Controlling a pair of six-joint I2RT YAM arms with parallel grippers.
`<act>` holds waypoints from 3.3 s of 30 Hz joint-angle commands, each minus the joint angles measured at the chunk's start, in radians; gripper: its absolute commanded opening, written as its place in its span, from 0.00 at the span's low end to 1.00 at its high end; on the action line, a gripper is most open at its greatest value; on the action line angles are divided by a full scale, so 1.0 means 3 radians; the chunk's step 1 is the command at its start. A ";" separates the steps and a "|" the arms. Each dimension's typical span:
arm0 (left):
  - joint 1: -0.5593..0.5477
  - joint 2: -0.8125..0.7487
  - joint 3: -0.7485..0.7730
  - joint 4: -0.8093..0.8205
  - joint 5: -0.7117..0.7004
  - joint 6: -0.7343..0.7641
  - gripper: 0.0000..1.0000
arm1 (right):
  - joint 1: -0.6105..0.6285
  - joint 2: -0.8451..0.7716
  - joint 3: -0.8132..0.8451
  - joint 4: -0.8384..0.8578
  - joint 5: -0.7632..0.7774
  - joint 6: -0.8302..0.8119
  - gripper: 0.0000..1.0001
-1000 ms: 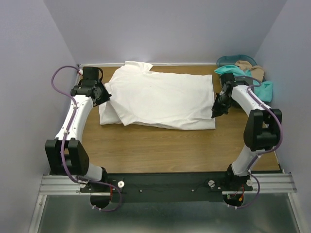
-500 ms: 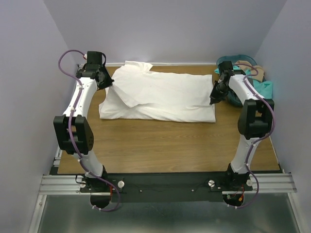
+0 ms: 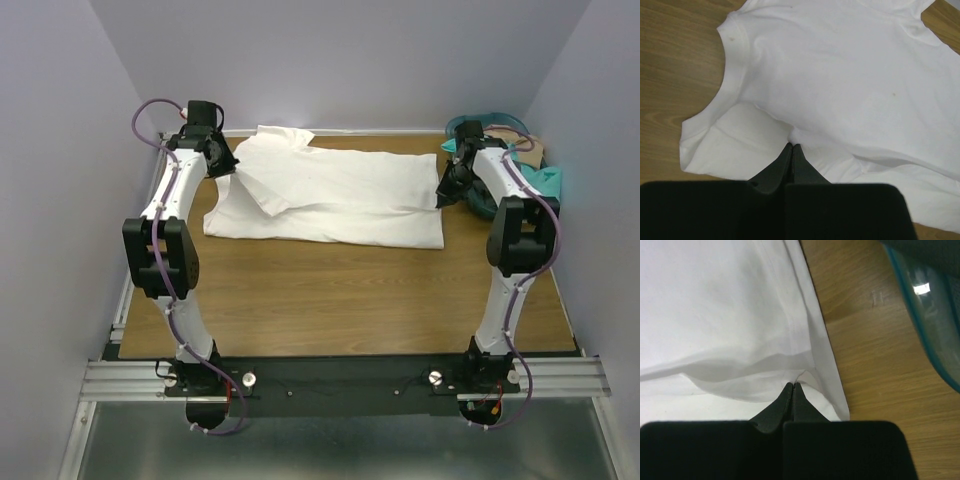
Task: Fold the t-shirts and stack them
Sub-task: Fold the tshirt
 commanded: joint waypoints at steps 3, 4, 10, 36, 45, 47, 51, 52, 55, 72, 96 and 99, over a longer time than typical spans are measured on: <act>0.0019 0.0330 0.0378 -0.0049 0.0029 0.0122 0.00 | -0.0018 0.0308 0.0300 -0.0048 0.0106 -0.0055 0.01; 0.0019 0.0396 0.0404 -0.0044 0.0029 0.0127 0.00 | -0.0018 0.0334 0.0351 -0.0048 0.0106 -0.0055 0.00; 0.0025 0.0693 0.0690 0.0079 0.0151 0.0122 0.00 | -0.0018 0.0472 0.0464 -0.0048 0.0192 -0.0025 0.00; 0.0035 0.0033 -0.1564 0.1429 0.0827 -0.0006 0.86 | 0.0155 -0.0254 -0.0809 0.0703 -0.0804 -0.0398 0.70; 0.0116 -0.0038 -0.1881 0.1317 0.0612 -0.0001 0.87 | 0.0155 -0.0193 -0.1162 0.0745 -0.0543 -0.0413 0.70; 0.0117 -0.0119 -0.1973 0.1230 0.0515 -0.0001 0.87 | 0.0156 -0.0233 -0.1315 0.0744 -0.0493 -0.0362 0.70; 0.0137 -0.0354 -0.2177 0.1097 0.0311 -0.0052 0.88 | 0.0155 -0.0432 -0.1622 0.0688 -0.0477 -0.0265 0.70; 0.0142 -0.0401 -0.2223 0.1071 0.0305 -0.0082 0.88 | 0.0155 -0.0463 -0.1678 0.0678 -0.0492 -0.0250 0.70; 0.0147 -0.0640 -0.2443 0.1040 0.0315 -0.0190 0.88 | 0.0155 -0.0586 -0.1893 0.0612 -0.0548 -0.0204 0.70; -0.0502 -0.0744 -0.2010 0.1035 0.0545 -0.0297 0.83 | 0.0155 -0.0944 -0.1746 0.0453 -0.0865 -0.0239 0.70; -0.0640 0.0095 -0.1416 0.0923 0.0561 -0.0241 0.75 | 0.0155 -0.0893 -0.1520 0.0443 -0.0876 -0.0214 0.70; -0.0655 0.0105 -0.1396 0.0963 0.0571 -0.0246 0.75 | 0.0155 -0.0888 -0.1505 0.0448 -0.0881 -0.0219 0.70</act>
